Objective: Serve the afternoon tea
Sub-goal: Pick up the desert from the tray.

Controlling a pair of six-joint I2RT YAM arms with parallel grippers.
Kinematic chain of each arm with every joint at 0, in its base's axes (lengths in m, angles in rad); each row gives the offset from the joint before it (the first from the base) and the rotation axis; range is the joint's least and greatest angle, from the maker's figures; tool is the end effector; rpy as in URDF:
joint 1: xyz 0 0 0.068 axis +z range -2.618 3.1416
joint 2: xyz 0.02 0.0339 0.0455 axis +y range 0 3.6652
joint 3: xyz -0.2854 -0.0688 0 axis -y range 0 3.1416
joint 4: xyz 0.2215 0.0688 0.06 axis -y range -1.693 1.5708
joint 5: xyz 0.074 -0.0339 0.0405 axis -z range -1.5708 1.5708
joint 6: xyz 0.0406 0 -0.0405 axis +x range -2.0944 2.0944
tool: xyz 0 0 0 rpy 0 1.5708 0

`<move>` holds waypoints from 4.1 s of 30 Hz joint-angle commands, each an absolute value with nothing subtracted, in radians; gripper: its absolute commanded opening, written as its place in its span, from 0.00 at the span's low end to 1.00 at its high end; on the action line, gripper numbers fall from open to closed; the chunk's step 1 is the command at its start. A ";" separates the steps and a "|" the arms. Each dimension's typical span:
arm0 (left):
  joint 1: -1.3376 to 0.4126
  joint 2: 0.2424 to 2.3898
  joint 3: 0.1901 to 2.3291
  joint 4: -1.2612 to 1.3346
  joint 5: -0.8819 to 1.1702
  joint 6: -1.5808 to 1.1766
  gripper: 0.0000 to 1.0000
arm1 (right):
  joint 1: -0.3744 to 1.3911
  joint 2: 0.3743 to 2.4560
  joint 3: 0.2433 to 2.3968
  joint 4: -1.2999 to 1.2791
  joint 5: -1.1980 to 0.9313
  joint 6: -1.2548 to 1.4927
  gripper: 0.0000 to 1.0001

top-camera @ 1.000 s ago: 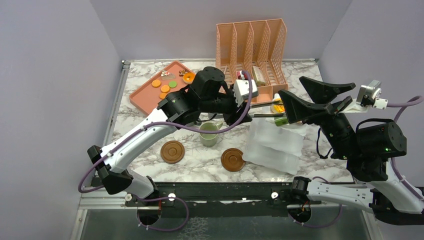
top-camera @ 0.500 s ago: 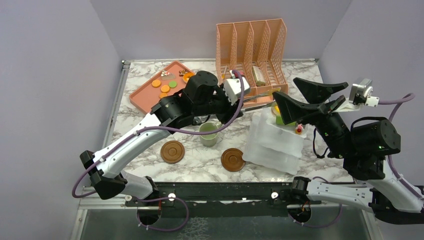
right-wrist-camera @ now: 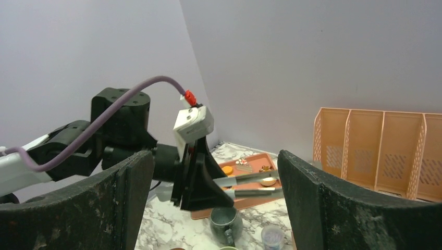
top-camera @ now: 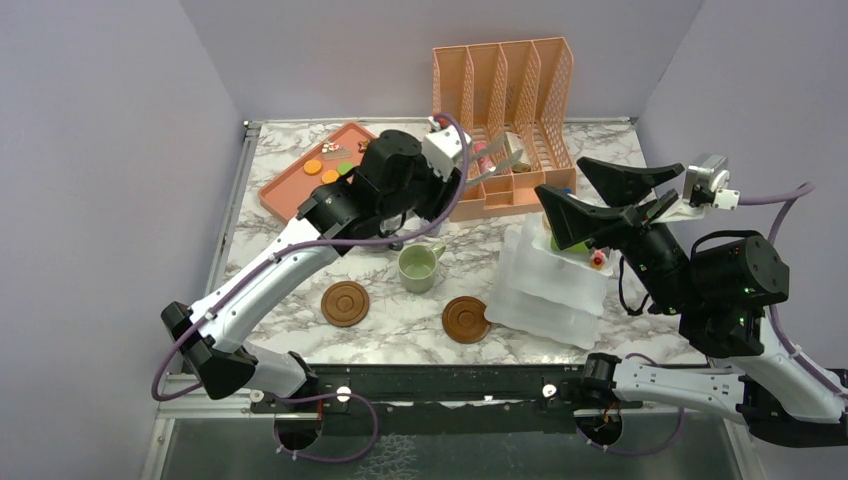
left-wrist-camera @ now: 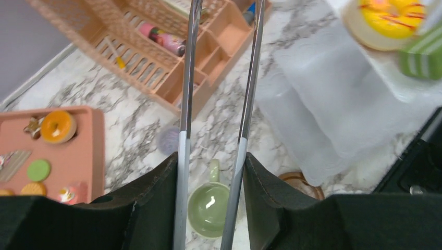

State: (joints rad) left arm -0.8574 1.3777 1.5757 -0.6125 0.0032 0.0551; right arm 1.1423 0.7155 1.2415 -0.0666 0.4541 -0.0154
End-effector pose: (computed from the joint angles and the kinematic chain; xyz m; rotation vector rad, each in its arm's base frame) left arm 0.1802 -0.2084 0.4498 0.8932 1.8152 -0.5185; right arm 0.0432 0.0518 0.5128 -0.2634 1.1631 0.7430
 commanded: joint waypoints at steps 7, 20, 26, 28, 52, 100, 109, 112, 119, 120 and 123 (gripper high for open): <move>-0.571 1.432 1.566 -0.629 -0.137 -0.119 0.46 | 1.141 0.700 1.181 -0.106 0.411 0.040 0.94; -0.227 1.505 1.437 -0.693 -0.137 -0.230 0.46 | 1.141 0.737 1.101 -0.124 0.335 0.109 0.94; -0.161 1.535 1.408 -0.702 -0.113 -0.228 0.46 | 1.141 0.754 1.085 -0.102 0.312 0.110 0.94; -0.135 1.547 1.404 -0.706 -0.111 -0.223 0.46 | 1.141 0.759 1.080 -0.094 0.304 0.111 0.94; -0.046 1.719 1.455 -0.652 -0.042 -0.206 0.48 | 1.141 0.769 1.068 -0.067 0.300 0.085 0.95; -0.077 1.776 1.550 -0.772 -0.184 -0.197 0.44 | 1.141 0.768 1.089 -0.063 0.310 0.067 0.95; -0.075 1.790 1.557 -0.780 -0.162 -0.196 0.46 | 1.141 0.766 1.086 -0.058 0.310 0.063 0.94; -0.075 1.792 1.558 -0.785 -0.150 -0.197 0.46 | 1.141 0.766 1.088 -0.059 0.311 0.060 0.95; -0.078 1.781 1.553 -0.822 -0.135 -0.189 0.47 | 1.141 0.764 1.085 -0.059 0.312 0.063 0.94; -0.078 1.781 1.553 -0.824 -0.136 -0.188 0.48 | 1.141 0.765 1.085 -0.057 0.311 0.063 0.94; -0.078 1.782 1.555 -0.826 -0.136 -0.183 0.49 | 1.141 0.768 1.086 -0.054 0.310 0.063 0.95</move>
